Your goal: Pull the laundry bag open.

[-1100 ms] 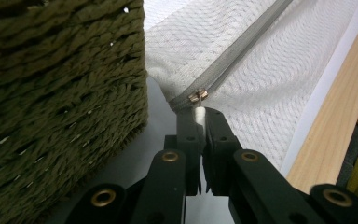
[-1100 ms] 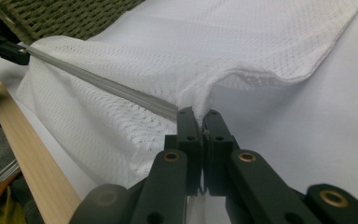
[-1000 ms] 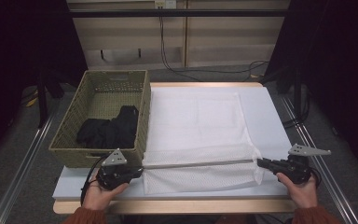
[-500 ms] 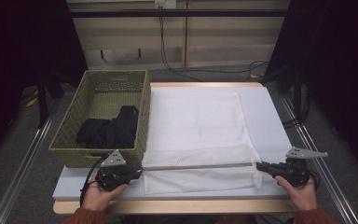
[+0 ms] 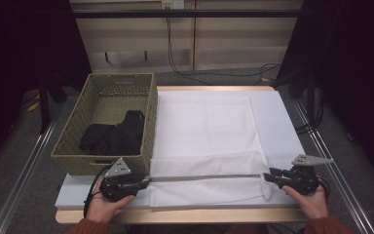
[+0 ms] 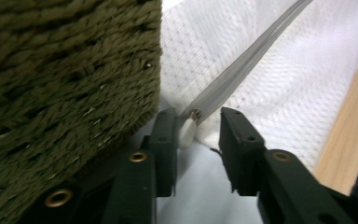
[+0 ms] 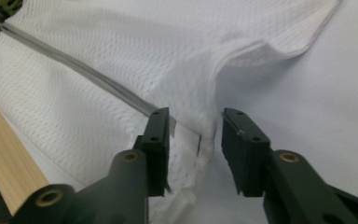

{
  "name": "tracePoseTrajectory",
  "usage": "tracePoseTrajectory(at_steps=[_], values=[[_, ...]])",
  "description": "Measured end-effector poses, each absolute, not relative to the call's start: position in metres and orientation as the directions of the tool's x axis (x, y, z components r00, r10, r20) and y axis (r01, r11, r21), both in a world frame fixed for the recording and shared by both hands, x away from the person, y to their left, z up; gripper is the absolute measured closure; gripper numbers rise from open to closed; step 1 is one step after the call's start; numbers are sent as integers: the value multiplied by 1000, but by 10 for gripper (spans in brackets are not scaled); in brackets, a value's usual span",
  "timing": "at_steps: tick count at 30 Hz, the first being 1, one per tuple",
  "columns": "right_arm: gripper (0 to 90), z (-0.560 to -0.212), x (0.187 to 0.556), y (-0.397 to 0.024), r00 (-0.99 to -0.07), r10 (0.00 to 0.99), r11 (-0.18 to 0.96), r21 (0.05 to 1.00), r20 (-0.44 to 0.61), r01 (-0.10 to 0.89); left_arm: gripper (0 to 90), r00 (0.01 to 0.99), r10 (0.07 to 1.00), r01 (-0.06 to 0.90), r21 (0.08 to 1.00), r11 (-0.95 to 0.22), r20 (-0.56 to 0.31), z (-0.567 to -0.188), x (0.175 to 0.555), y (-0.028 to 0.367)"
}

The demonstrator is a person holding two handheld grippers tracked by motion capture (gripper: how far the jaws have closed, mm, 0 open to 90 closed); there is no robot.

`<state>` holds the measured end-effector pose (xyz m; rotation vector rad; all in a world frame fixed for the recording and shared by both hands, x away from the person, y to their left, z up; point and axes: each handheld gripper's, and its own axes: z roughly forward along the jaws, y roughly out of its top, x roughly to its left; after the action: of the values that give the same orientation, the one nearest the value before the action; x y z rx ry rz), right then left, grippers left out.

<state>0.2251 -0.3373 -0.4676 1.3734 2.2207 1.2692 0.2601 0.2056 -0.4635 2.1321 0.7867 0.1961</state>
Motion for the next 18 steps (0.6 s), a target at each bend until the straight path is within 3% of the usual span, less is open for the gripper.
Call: tracePoseTrajectory(at_steps=[4,6,8,10,13,15,18], values=[[490,-460,223,-342,-520,827,154,803,214,576,527,784,608,452,788,-418,-127,-458,253,208],[472,-455,223,-342,-517,830,141,817,211,560,428,773,621,455,795,-401,-130,-456,249,208],[456,-450,223,-339,-539,816,144,827,212,543,418,775,620,440,812,-385,-126,-454,246,210],[451,-448,223,-336,-552,807,153,831,207,535,342,774,619,439,816,-375,-132,-453,245,210],[444,-446,228,-317,-610,766,201,826,203,526,330,784,605,421,836,-353,-140,-450,238,209],[452,-448,231,-308,-633,748,226,819,202,528,250,783,605,412,847,-337,-141,-449,235,210],[454,-449,235,-295,-662,721,254,812,204,526,247,774,618,412,850,-328,-137,-449,234,213]])
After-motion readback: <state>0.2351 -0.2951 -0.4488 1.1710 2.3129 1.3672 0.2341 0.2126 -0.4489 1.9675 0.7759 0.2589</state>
